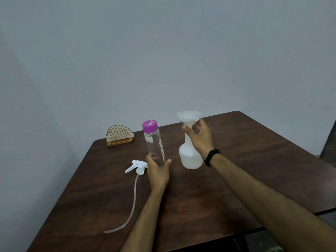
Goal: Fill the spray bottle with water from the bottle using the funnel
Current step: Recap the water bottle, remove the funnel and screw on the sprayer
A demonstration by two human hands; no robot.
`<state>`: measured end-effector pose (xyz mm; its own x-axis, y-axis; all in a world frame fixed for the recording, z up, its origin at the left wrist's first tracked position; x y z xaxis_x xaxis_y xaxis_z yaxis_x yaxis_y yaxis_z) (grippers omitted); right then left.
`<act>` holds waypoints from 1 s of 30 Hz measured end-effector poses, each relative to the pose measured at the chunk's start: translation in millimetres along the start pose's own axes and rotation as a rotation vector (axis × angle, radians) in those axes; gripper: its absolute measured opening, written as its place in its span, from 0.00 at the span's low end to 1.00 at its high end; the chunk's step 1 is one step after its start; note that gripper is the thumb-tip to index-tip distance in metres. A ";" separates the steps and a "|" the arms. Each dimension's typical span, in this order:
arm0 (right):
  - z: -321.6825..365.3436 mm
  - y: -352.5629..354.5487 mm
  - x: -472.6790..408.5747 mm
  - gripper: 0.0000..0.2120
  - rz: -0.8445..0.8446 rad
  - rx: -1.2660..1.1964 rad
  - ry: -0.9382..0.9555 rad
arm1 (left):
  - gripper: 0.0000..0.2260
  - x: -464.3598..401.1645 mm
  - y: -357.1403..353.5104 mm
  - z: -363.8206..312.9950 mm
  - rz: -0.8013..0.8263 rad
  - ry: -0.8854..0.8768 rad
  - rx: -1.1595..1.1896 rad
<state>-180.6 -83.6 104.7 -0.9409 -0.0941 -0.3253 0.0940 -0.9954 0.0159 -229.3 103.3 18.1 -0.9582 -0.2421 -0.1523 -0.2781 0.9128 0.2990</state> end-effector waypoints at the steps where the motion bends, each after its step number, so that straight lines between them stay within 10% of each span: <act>1: 1.5 0.0 -2.5 0.19 0.006 -0.019 0.003 | 0.23 -1.7 -1.4 -0.1 0.004 0.000 -0.001; 8: 35.9 26.2 -12.4 0.12 0.061 -0.089 0.128 | 0.24 -5.1 -5.3 3.8 0.013 -0.025 -0.029; 23: -6.2 155.5 23.8 0.06 -0.055 0.733 -0.161 | 0.32 -28.5 -24.5 -0.2 0.109 0.000 -0.153; 30: -48.5 152.3 43.8 0.11 0.005 0.908 -0.347 | 0.52 -15.0 -13.3 -4.2 0.165 0.125 -0.113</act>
<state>-191.7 -238.5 47.0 -0.9985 0.0474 -0.0289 -0.0520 -0.6145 0.7872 -211.5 93.3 20.4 -0.9901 -0.1383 0.0234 -0.1163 0.9026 0.4145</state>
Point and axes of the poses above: each hand's wrist, its own x-axis away from the middle knuckle, its own y-axis out of the back of the hand, z = x × y, the point moved 5 cm from there along -x, towards the middle knuckle, and after that the axes turned 14 degrees about z, right-handed, at the moved point
